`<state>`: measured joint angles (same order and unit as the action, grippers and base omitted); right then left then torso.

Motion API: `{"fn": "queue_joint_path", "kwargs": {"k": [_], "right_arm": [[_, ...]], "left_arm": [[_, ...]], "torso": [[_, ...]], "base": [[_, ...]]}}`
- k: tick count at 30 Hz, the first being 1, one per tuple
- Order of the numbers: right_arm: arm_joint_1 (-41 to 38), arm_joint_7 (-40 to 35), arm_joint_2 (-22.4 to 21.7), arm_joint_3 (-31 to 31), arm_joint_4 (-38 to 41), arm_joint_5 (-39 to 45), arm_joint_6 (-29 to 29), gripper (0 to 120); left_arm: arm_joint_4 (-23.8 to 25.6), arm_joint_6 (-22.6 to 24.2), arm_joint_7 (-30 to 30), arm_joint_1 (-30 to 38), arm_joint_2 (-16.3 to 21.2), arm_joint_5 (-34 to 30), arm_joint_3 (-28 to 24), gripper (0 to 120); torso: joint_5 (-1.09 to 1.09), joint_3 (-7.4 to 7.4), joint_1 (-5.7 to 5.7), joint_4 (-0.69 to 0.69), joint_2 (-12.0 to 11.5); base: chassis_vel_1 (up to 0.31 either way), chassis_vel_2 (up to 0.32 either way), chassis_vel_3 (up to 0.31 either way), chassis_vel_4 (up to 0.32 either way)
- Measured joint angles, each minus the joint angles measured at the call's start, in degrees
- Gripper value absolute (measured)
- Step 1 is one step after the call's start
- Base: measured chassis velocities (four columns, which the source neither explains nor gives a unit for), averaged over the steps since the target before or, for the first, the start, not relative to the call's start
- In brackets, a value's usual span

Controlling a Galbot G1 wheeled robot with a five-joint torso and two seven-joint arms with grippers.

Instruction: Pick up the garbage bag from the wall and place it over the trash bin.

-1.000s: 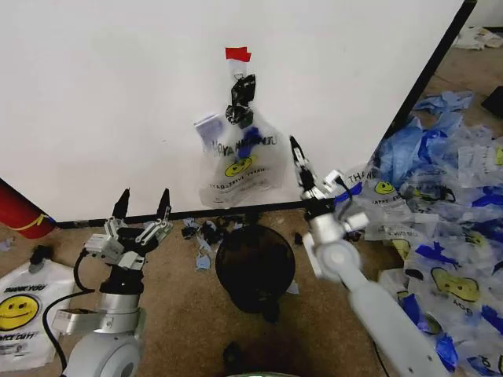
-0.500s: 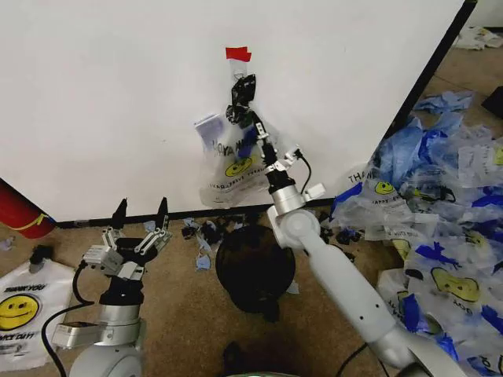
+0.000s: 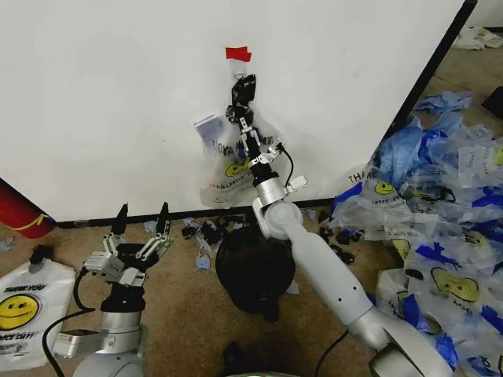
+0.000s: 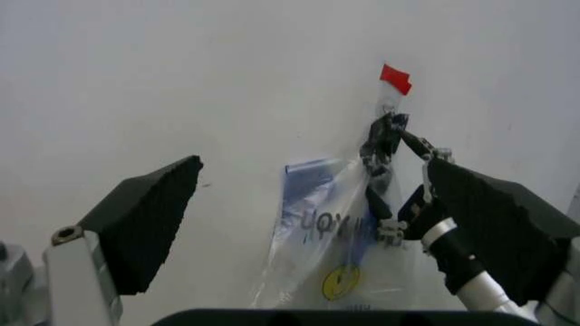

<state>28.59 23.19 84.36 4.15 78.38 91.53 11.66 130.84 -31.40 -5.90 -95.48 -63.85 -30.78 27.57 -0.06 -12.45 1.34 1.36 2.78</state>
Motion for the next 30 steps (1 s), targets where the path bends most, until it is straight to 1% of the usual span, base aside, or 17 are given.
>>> {"fn": "queue_joint_path", "kwargs": {"k": [1,5,11,14,17,19,20,21,22,23,26,28,29,30], "right_arm": [[-0.85,0.2,0.89,-0.3,-0.98,0.01,-0.21,100],[-1.22,0.36,1.47,-0.5,-1.4,-0.15,-0.27,100],[-1.0,0.47,1.39,-0.47,-1.19,-0.78,-0.27,100],[-0.18,1.18,0.62,-0.46,-0.4,-1.37,-0.29,100],[-0.09,1.46,0.61,-0.61,-0.33,-1.63,-0.3,97],[0.0,1.62,0.65,-0.82,-0.15,-1.9,-0.3,90],[0.0,1.62,0.65,-0.82,-0.15,-1.9,-0.3,90],[0.05,1.63,0.71,-0.93,-0.09,-2.2,-0.28,82],[0.05,1.63,0.71,-0.93,-0.09,-2.2,-0.28,82],[0.09,1.64,0.77,-1.06,-0.08,-2.43,-0.24,75],[0.13,1.68,0.93,-1.33,-0.31,-2.94,-0.1,61],[0.23,1.69,1.0,-1.43,-0.45,-3.17,0.0,55],[0.23,1.69,1.0,-1.43,-0.45,-3.17,0.0,55],[0.25,1.69,1.02,-1.49,-0.52,-3.26,0.05,50]], "left_arm": [[0.14,-0.36,0.1,-0.7,-0.3,0.5,-0.11,99],[0.14,-0.68,0.28,-1.17,-0.78,1.08,-0.34,99],[-0.06,-0.89,0.42,-1.4,-1.28,1.51,-0.72,99],[-0.49,-0.96,0.64,-1.57,-1.43,1.82,-1.19,99],[-0.64,-0.97,0.65,-1.65,-1.38,1.89,-1.26,99],[-0.79,-0.97,0.65,-1.69,-1.3,1.95,-1.42,99],[-0.79,-0.97,0.65,-1.69,-1.3,1.95,-1.42,99],[-0.9,-0.97,0.66,-1.7,-1.25,2.07,-1.59,99],[-0.9,-0.97,0.66,-1.7,-1.25,2.07,-1.59,99],[-1.03,-0.97,0.67,-1.72,-1.25,2.25,-1.77,99],[-1.51,-0.97,0.73,-1.8,-1.31,2.62,-2.19,99],[-1.89,-0.97,0.75,-1.8,-1.31,2.85,-2.43,99],[-1.89,-0.97,0.75,-1.8,-1.31,2.85,-2.43,99],[-2.05,-0.97,0.75,-1.75,-1.3,2.89,-2.55,99]], "torso": [[0.0,0.0,0.0,-0.01,0.0],[0.0,0.0,0.0,-0.01,0.0],[0.0,0.0,0.0,-0.01,0.0],[0.0,0.0,0.0,0.0,0.0],[0.0,0.0,0.0,0.0,0.0],[0.0,0.0,0.0,0.0,0.0],[0.0,0.0,0.0,0.0,0.0],[0.0,0.0,0.0,0.0,0.0],[0.0,0.0,0.0,0.0,0.0],[0.0,0.0,0.0,0.0,0.0],[0.0,0.0,0.0,0.0,0.0],[0.0,0.0,0.0,0.0,0.0],[0.0,0.0,0.0,0.0,0.0],[0.0,0.0,0.0,-0.01,0.0]], "base": [[0.0,0.0,0.0,0.0],[0.0,0.0,0.0,0.0],[0.0,0.0,0.0,0.0],[0.0,0.0,0.0,0.0],[0.0,0.0,0.0,0.0],[0.0,0.0,0.0,0.0],[0.0,0.0,0.0,0.0],[0.0,0.0,0.0,0.0],[0.0,0.0,0.0,0.0],[0.0,0.0,0.0,0.0],[0.0,0.0,0.0,0.0],[0.0,0.0,0.0,0.0],[0.0,0.0,0.0,0.0],[0.0,0.0,0.0,0.0]]}}
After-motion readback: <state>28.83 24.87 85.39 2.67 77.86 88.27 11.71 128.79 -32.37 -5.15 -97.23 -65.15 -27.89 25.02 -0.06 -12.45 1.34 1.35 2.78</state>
